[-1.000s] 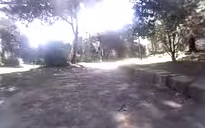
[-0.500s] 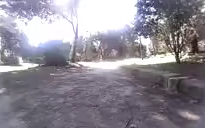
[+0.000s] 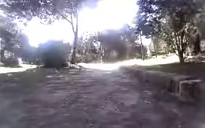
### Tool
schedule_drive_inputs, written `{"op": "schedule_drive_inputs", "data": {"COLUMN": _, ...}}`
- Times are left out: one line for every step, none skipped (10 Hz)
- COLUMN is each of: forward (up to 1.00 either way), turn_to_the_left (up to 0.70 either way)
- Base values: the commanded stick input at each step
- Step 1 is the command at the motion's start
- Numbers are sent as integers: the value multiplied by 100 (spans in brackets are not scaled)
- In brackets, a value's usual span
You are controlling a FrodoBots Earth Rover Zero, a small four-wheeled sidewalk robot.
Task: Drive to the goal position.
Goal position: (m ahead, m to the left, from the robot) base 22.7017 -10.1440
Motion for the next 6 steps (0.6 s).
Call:
{"op": "schedule_drive_inputs", "data": {"forward": 70, "turn_to_the_left": 0}}
{"op": "schedule_drive_inputs", "data": {"forward": 70, "turn_to_the_left": 0}}
{"op": "schedule_drive_inputs", "data": {"forward": 70, "turn_to_the_left": 0}}
{"op": "schedule_drive_inputs", "data": {"forward": 70, "turn_to_the_left": 0}}
{"op": "schedule_drive_inputs", "data": {"forward": 70, "turn_to_the_left": 0}}
{"op": "schedule_drive_inputs", "data": {"forward": 70, "turn_to_the_left": 0}}
